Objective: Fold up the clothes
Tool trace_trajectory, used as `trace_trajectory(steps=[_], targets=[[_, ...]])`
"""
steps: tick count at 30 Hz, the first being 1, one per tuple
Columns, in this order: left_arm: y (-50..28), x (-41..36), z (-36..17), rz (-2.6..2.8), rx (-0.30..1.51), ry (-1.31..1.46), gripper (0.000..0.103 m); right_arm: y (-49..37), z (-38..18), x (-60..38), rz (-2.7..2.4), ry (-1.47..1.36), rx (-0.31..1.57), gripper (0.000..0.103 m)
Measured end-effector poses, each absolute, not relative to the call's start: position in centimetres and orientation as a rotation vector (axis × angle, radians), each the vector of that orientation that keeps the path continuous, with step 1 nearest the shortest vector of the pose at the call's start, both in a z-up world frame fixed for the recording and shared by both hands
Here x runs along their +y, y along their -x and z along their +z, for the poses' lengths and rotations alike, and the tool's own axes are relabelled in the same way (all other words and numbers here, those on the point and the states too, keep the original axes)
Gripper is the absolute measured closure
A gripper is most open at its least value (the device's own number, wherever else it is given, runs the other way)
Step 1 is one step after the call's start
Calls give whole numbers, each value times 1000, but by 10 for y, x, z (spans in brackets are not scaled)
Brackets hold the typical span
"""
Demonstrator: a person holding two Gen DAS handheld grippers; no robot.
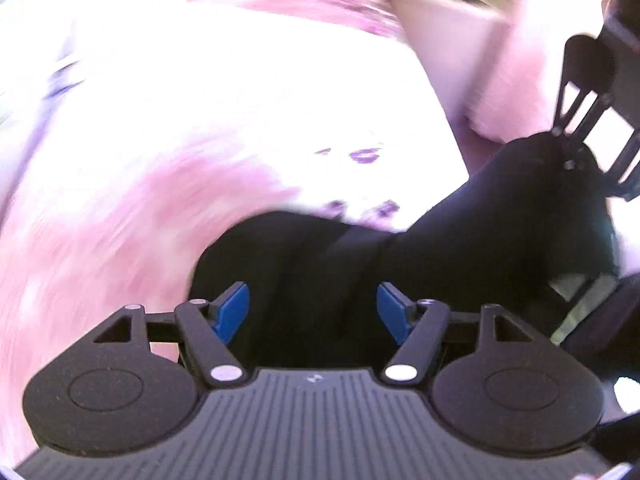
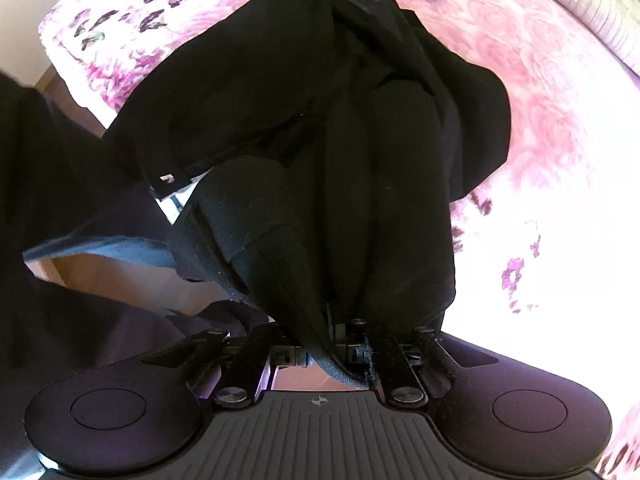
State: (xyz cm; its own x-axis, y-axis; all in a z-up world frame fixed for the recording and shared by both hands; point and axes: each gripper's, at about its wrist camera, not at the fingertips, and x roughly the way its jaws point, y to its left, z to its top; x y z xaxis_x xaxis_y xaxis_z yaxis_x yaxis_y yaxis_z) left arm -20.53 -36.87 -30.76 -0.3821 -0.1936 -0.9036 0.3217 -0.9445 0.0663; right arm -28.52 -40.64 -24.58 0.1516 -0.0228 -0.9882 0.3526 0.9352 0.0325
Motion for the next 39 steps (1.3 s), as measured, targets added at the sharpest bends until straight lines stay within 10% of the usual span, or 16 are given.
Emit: trace_trajectory(steps=[3, 5, 10, 17, 33, 39], targets=[[234, -367, -342, -2410, -116, -1834, 91, 282, -246, -393, -315, -317, 1377, 98], [230, -377, -335, -2431, -125, -1823, 99, 282, -243, -387, -341, -339, 1359, 98], [153, -467, -238, -2238, 256, -1322, 100, 286, -225, -397, -362, -306, 1329, 98], [-20, -478, -122, -1809, 314, -927, 97, 287, -160, -459, -347, -54, 1249, 98], [-71, -505, -208, -1545, 467, -944, 91, 199, -206, -606, -336, 341, 1495, 91], [-64, -579, -225, -1547, 440, -953, 79, 218, -190, -552, -405, 474, 1466, 67]])
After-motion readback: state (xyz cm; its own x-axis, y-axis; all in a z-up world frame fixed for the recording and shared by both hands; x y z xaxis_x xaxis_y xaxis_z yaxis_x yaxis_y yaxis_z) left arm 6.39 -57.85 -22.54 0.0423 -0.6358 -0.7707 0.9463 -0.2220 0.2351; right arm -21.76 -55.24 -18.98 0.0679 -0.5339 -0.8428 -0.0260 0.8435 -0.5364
